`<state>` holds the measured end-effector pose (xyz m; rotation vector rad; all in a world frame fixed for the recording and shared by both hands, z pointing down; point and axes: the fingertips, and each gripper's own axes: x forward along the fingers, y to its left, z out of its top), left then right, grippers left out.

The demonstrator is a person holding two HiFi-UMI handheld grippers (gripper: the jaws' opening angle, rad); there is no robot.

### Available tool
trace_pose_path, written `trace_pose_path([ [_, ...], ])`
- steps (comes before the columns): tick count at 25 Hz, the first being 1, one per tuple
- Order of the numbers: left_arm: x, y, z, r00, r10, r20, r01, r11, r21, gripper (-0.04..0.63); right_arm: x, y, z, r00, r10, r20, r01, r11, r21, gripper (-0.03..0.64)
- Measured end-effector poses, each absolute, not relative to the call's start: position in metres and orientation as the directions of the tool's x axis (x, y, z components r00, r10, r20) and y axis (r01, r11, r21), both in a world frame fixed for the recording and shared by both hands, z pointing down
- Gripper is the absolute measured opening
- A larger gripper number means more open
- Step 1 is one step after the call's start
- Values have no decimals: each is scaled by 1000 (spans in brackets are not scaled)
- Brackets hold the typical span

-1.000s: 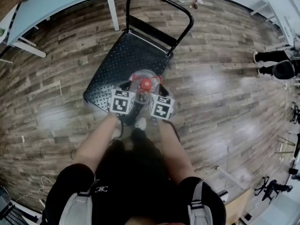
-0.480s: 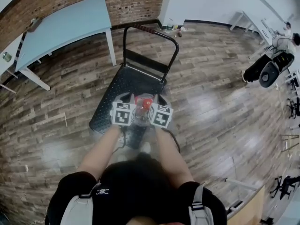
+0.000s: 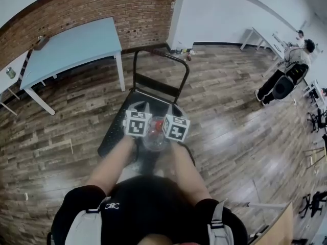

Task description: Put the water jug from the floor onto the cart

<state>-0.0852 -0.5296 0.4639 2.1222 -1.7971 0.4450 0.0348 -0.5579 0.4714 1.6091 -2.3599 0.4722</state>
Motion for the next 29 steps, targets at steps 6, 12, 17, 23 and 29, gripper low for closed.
trace_pose_path([
  [6, -83, -529, 449, 172, -891, 421, -985, -170, 42, 0, 34, -553, 460, -360, -861, 360, -933, 341, -118, 11],
  [12, -80, -527, 449, 176, -889, 422, -984, -177, 37, 0, 37, -551, 454, -360, -865, 349, -933, 339, -121, 11],
  [17, -81, -522, 452, 178, -884, 431, -983, -178, 42, 0, 39, -546, 457, -354, -864, 358, -935, 333, -122, 11],
  [23, -83, -513, 456, 185, -881, 436, -982, -183, 46, 0, 42, -536, 461, -346, -865, 364, -938, 324, -122, 11],
  [29, -90, -506, 456, 182, -879, 440, -982, -181, 45, 0, 38, -529, 463, -348, -863, 368, -938, 323, -129, 11],
])
